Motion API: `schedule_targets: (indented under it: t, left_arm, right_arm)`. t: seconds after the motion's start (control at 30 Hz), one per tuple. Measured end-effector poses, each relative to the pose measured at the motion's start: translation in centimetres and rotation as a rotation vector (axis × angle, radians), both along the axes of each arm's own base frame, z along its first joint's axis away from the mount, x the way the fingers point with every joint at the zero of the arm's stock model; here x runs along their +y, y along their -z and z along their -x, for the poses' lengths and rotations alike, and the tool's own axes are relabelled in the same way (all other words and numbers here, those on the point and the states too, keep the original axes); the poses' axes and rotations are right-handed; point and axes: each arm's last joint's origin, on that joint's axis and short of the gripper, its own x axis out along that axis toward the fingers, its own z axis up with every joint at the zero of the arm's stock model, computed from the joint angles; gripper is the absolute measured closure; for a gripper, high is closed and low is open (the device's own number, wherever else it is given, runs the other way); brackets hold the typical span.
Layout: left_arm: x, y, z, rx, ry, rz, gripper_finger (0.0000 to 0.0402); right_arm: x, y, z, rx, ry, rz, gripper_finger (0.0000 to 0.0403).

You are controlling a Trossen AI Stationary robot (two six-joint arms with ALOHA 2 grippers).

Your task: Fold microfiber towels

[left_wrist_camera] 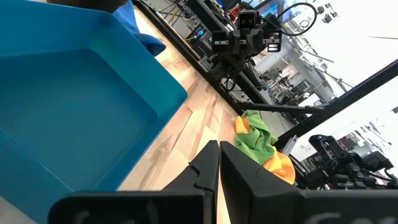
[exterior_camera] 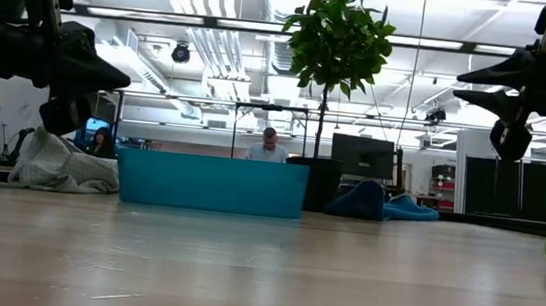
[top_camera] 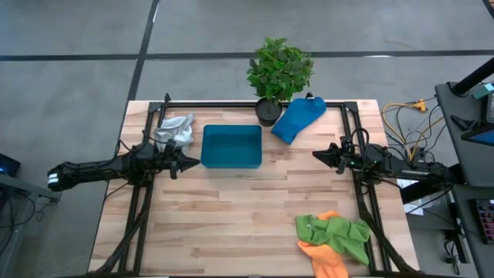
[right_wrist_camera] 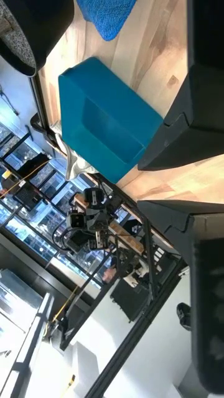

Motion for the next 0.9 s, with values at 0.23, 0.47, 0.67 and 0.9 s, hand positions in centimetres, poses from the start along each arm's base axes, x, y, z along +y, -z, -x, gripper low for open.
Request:
schedule_targets:
  t: [0.23,0.47,0.67,0.9]
  left_arm:
    - [0.0,0.0,0.0,0.0,0.0,0.0,0.0402]
    - [0.1,-0.6,-0.1,-0.065,-0.037,0.089,0.0402]
    - [0.6,-3.0,0.0,-0.343,-0.215,0.126,0.0402]
    - [1.1,-6.3,1.4,-0.725,-0.441,0.117,0.0402]
  right_arm:
    - [0.0,0.0,0.0,0.0,0.0,0.0,0.0325]
    - [-0.2,-0.1,0.1,0.0,0.079,0.074,0.033]
    - [-0.3,-1.2,0.2,-0.192,0.089,-0.29,0.0326]
    - [-0.6,-2.7,0.6,-0.437,0.156,-0.495,0.0334]
